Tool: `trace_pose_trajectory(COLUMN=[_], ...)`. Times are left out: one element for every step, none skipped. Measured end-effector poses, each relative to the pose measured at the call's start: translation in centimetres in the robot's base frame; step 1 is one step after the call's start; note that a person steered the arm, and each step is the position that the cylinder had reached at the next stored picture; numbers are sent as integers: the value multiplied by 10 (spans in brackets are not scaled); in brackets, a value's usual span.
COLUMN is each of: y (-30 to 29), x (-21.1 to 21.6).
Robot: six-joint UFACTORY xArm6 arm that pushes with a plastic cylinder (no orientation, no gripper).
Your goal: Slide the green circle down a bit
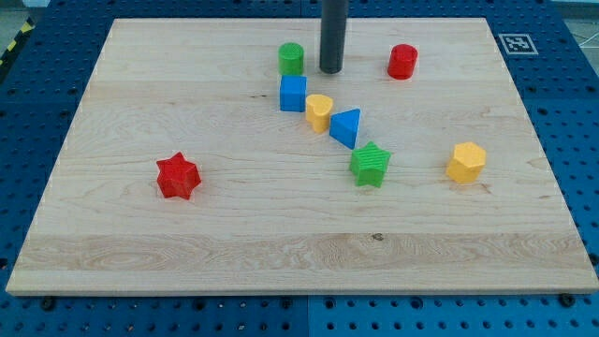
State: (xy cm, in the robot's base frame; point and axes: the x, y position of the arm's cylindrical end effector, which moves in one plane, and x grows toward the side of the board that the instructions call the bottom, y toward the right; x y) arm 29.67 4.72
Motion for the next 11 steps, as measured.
trace_pose_trajectory(y=[-11,-44,-62,-63,-63,-70,-89,-94,-94,-94,-94], x=[-16,-17,-10,-5,-20,-37,-40,-34,-22,-6,-1])
